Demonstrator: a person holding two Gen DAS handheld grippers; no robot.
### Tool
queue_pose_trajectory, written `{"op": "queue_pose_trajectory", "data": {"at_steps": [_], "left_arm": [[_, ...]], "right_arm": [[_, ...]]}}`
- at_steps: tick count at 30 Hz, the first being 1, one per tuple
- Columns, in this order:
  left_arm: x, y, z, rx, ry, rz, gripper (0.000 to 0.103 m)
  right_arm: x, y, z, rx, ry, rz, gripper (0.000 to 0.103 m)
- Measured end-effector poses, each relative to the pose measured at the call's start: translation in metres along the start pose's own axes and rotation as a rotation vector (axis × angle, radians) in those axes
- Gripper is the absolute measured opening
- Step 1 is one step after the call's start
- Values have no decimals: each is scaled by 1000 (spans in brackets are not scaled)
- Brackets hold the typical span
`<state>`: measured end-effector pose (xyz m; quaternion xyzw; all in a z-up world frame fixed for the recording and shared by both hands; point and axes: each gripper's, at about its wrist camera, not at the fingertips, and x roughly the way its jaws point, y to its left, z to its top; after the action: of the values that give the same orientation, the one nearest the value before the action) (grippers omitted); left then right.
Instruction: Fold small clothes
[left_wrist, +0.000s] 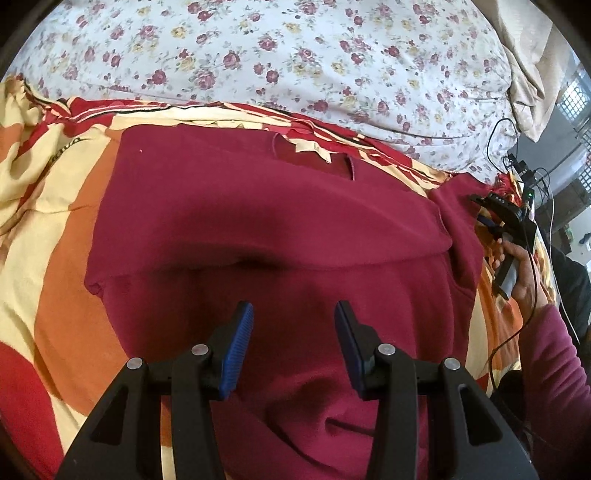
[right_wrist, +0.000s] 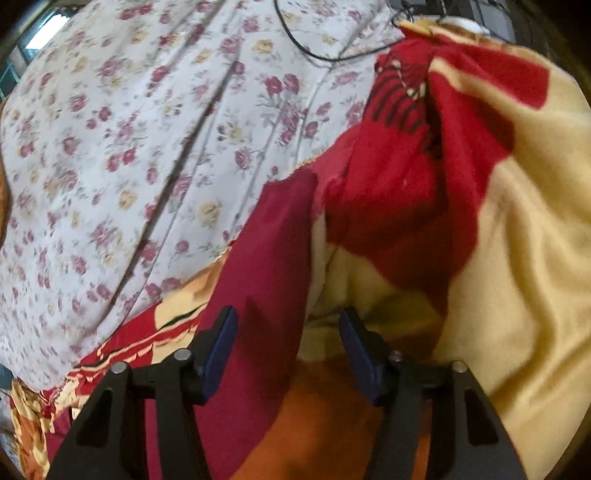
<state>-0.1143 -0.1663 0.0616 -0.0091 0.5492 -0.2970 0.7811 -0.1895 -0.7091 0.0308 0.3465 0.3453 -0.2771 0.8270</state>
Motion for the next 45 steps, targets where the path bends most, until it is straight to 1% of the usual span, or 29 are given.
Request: {"op": "queue_pose_trajectory", "data": {"at_steps": [1,3,4,6,8,10,14,16,19,20,22,23,24,25,26,28,29,32,34,36,38,40,43,45], "left_arm": [[1,0,0,-1,2,0,34],[3,0,1,-4,6,-1,34],[3,1,1,-5,7,-2,34],[3,1,1,-8,7,-6,34],[2,1,2,-10,3,-8,34],[-2,2,3,-14,-11,-13,34],[-13,7,10,-45,-52,-26,34],[-17,10,13,-64,-66,-39,34],[-23,12,17,-87,-85,-50,34],[-25,12,17,-89,-90,-52,34],[-29,12,17,-91,-104,-51,34],[-30,13,17,-93,-108,-51,34],[-30,14,16,-95,-109,-51,34],[-29,15,17,-98,-108,-52,34],[-28,18,17,-106,-100,-52,34],[-25,21,17,-118,-87,-57,34],[-25,22,17,-122,-83,-63,35],[-25,22,19,-121,-85,-86,39],[-22,18,22,-113,-85,-99,43],[-15,14,25,-102,-70,-111,44],[-5,12,27,-111,-48,-100,44],[2,9,27,-112,-29,-90,44],[13,-4,22,-82,-3,-73,43],[21,-16,18,-52,12,-68,43]], "right_arm": [[5,-1,2,11,14,26,34],[9,2,4,3,32,50,14],[8,5,4,-8,29,53,12],[-2,12,4,-37,12,92,8],[-17,21,4,-55,-6,135,8],[-36,34,1,-79,-17,200,8],[-79,76,-16,-205,-17,316,7],[-97,101,-31,-269,-1,369,8],[-114,147,-65,-392,41,427,7],[-118,165,-82,-442,59,452,7],[-119,192,-114,-523,117,488,7],[-117,206,-138,-566,158,508,7],[-111,216,-153,-595,190,517,7],[-107,226,-171,-629,224,517,8],[-99,237,-193,-678,281,506,12],[-87,249,-222,-742,379,476,41],[-87,249,-229,-750,387,475,45],[-96,241,-233,-754,373,482,51],[-106,232,-230,-753,361,480,56],[-117,216,-221,-736,334,460,61],[-125,201,-213,-700,318,452,63],[-131,189,-205,-655,304,463,64],[-139,166,-195,-588,273,465,71],[-137,157,-192,-557,273,459,71]]}}
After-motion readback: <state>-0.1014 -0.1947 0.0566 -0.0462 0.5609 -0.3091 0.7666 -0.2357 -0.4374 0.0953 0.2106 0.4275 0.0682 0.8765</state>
